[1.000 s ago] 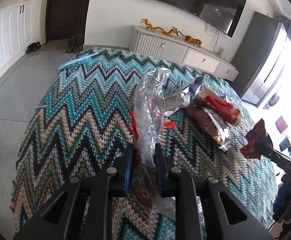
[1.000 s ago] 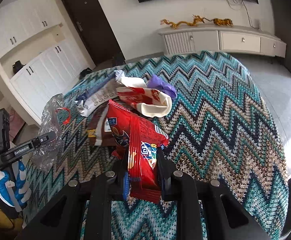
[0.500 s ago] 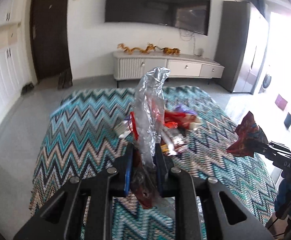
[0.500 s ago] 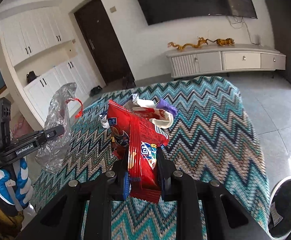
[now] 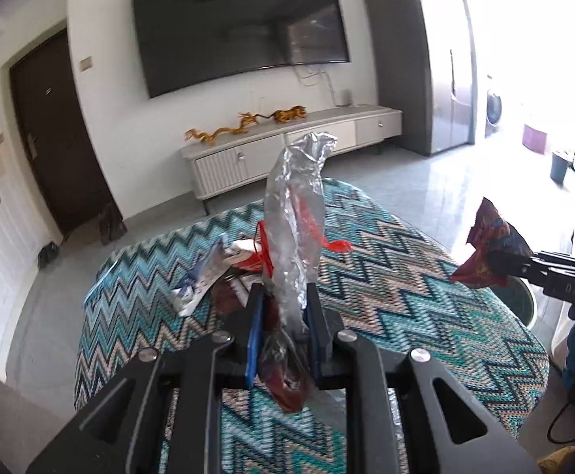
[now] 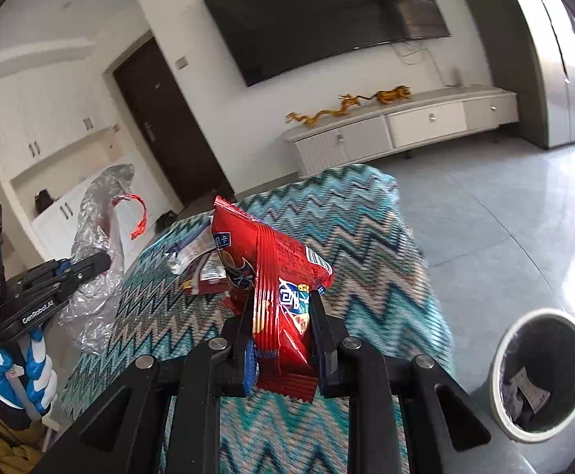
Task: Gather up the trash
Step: 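Carry both bags over the white bin and open both tools to drop them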
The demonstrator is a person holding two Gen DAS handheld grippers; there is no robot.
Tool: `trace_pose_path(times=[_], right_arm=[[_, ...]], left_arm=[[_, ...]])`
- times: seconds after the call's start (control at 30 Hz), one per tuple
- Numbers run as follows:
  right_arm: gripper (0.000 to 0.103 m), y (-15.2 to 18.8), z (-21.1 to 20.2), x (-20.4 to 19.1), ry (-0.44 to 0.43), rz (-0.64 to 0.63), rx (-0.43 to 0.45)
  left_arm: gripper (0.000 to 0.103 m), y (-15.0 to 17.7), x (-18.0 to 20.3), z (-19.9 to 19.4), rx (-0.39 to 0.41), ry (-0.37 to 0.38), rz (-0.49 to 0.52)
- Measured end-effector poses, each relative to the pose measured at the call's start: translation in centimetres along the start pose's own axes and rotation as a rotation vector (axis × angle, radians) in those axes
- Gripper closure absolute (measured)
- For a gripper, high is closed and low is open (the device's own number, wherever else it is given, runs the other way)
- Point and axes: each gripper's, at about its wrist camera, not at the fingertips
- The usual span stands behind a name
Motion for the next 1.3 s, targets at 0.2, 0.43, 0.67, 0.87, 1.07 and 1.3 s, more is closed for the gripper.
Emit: trace_pose_path(times=[0.2, 0.43, 0.67, 0.87, 1.07, 1.3], right_arm=[[0.082, 0.8, -2.9, 2.7, 0.045, 0.055, 0.036], [0.082, 1.7, -6.8, 6.3, 0.110, 0.115, 0.103], [0.082, 3.4, -10.7, 11.4, 0.197, 0.210, 0.147], [0.082, 5.3, -12.7, 17.0, 0.302, 0.306, 0.126], [0.082, 6.7, -13.1, 22.2, 0.396, 0.382, 0.101], [0.080, 8.2, -12.7, 27.3, 0.481, 0.456, 0.049]], left_arm=[[0.085, -1.3, 4.1, -0.1, 0.008, 0.028, 0.089], [0.085, -2.4, 10.1, 0.6, 0.004, 0.096, 0.207], [0.085, -3.6, 18.4, 2.6, -0.013, 0.195, 0.348], [0.085, -5.2, 26.4, 5.7, -0.074, 0.323, 0.432], [0.082, -6.7, 34.0, 10.0, -0.206, 0.485, 0.399], [0.081, -6.7, 40.7, 15.1, -0.369, 0.611, 0.318]])
Point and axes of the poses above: each gripper's, at about its wrist camera, not at the fingertips, and z roughly the way its jaws point, x to its right, y to its underside, and after that the axes turned 9 degrees about -y, right-handed
